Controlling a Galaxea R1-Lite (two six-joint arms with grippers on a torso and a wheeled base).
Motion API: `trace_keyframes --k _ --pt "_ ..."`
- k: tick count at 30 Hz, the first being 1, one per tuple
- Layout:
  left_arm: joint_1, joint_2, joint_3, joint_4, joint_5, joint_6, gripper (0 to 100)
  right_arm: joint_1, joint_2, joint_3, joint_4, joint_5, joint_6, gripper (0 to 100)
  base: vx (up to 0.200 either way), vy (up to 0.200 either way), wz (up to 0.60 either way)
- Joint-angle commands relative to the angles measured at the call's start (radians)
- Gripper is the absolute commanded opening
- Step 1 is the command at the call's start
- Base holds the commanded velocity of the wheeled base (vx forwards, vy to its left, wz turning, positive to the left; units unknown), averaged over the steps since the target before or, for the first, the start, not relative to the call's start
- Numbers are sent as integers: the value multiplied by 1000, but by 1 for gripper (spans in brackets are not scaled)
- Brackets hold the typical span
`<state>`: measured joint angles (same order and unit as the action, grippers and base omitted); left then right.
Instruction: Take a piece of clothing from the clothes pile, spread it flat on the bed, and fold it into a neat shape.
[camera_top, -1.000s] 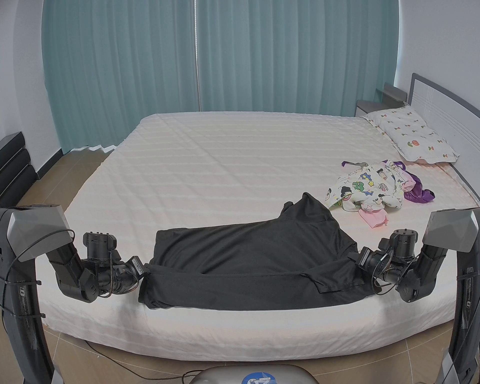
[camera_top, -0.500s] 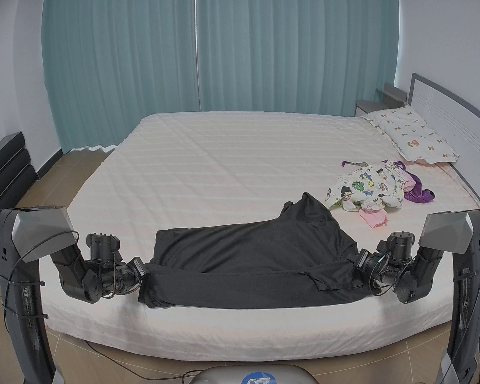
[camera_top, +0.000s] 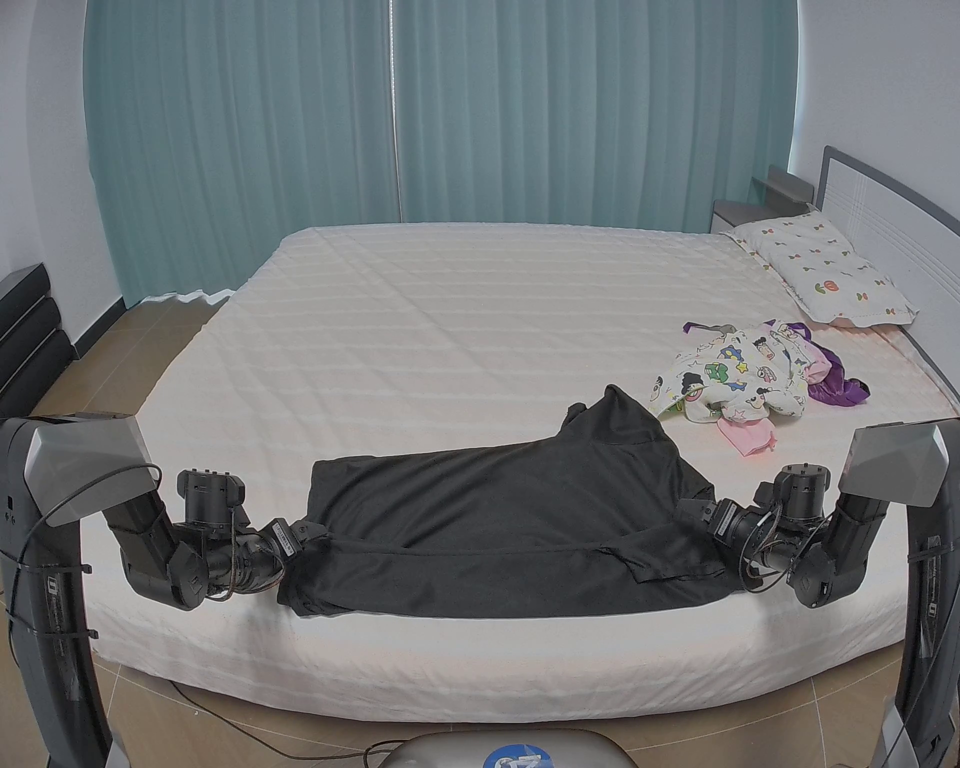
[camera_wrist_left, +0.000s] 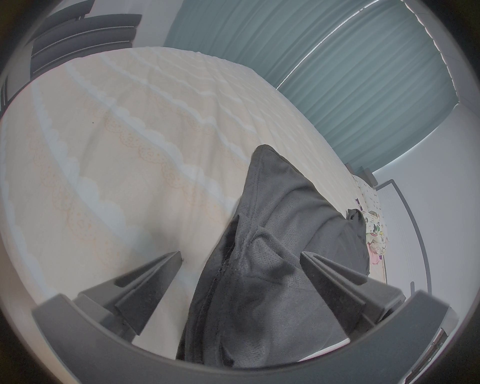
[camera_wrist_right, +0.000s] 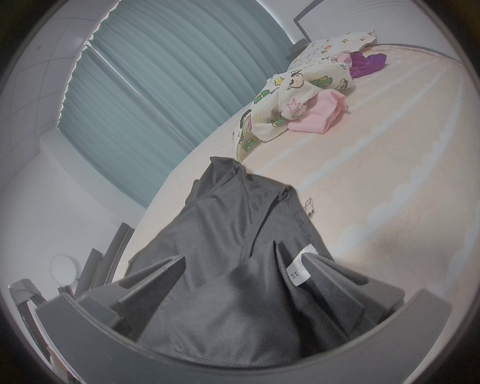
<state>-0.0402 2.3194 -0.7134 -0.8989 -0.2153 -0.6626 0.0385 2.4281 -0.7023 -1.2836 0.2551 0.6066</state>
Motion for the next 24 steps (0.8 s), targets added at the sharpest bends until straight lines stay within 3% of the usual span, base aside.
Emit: trace_keyframes --k 1,12,18,24 --pt "17 -58 25 0 -4 0 100 -11 -106 20 10 0 73 100 0 0 0" --pt "28 -74 74 -90 -12 -2 100 -78 -155 38 18 4 99 100 0 0 0" --pt "26 -66 91 -120 -10 1 100 -68 -153 46 18 4 99 100 200 0 0" --pt "26 -64 91 -129 -10 6 100 -68 -149 47 18 4 99 100 0 0 0"
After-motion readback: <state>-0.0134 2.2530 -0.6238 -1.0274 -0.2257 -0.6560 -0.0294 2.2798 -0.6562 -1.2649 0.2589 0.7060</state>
